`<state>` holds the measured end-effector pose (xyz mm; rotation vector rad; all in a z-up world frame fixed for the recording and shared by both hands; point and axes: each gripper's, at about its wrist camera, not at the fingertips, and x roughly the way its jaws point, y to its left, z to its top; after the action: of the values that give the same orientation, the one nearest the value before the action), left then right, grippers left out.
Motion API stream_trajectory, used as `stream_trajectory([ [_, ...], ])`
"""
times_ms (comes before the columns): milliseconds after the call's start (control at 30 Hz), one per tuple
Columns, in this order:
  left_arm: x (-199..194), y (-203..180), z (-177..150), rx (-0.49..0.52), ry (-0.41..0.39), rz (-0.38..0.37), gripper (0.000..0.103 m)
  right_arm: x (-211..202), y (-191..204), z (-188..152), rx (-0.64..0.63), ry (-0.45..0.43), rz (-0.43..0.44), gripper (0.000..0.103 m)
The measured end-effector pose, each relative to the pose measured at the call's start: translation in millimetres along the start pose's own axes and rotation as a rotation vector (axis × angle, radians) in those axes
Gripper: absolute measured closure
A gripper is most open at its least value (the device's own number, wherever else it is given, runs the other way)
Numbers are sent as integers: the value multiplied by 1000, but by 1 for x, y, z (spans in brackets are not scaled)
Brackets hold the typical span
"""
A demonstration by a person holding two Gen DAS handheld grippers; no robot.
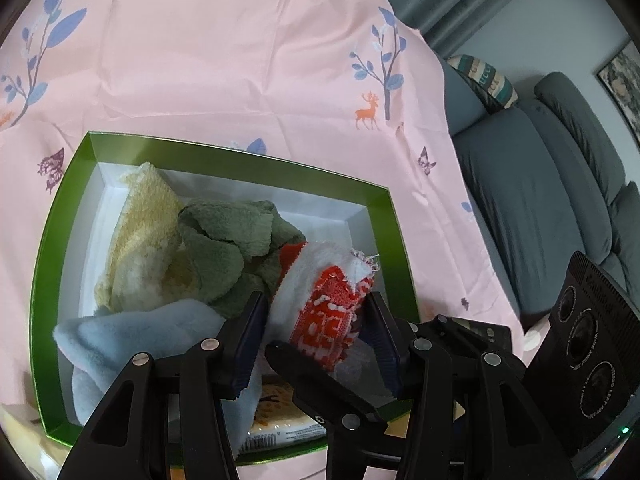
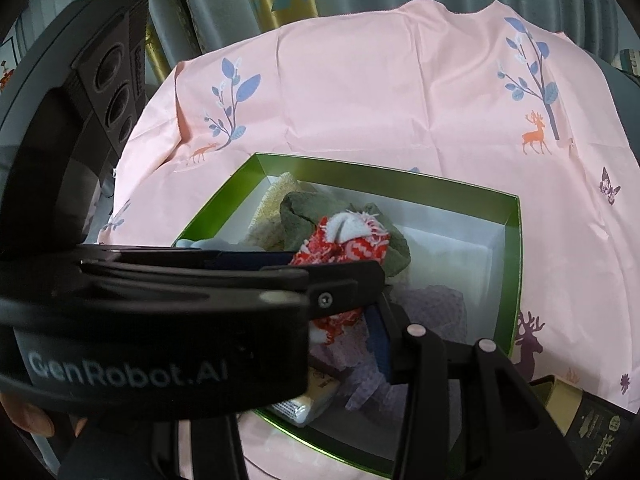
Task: Organize soft objects
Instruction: 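Lower the knitted item into the green box and open the left tool, then raise the open left tool out of the green box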
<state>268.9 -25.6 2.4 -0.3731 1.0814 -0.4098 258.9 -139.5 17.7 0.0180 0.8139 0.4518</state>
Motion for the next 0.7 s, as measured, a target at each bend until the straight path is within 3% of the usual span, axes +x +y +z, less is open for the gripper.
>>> stream_trajectory([
  [133, 2, -1, 2, 16, 3, 19, 52, 2, -1, 0, 10, 11, -10, 55],
  [233, 0, 1, 2, 1, -1, 32, 52, 2, -1, 0, 23, 11, -25, 41],
  [267, 0, 1, 2, -1, 0, 32, 49, 1, -1, -1, 29, 9, -29, 38],
  [333, -3, 0, 1, -3, -4, 29, 36, -1, -2, -2, 40, 6, -26, 37],
  [367, -7, -2, 1, 3, -13, 30, 24, -4, -3, -2, 46, 1, -26, 36],
  [433, -13, -6, 0, 14, -31, 41, 14, -10, -4, -3, 53, -9, -23, 34],
  [633, -35, -14, -5, 33, -78, 95, 13, -36, -5, -8, 59, -61, -41, 29],
  [700, -43, -17, -7, 39, -98, 107, 12, -47, -6, -9, 56, -86, -53, 22],
])
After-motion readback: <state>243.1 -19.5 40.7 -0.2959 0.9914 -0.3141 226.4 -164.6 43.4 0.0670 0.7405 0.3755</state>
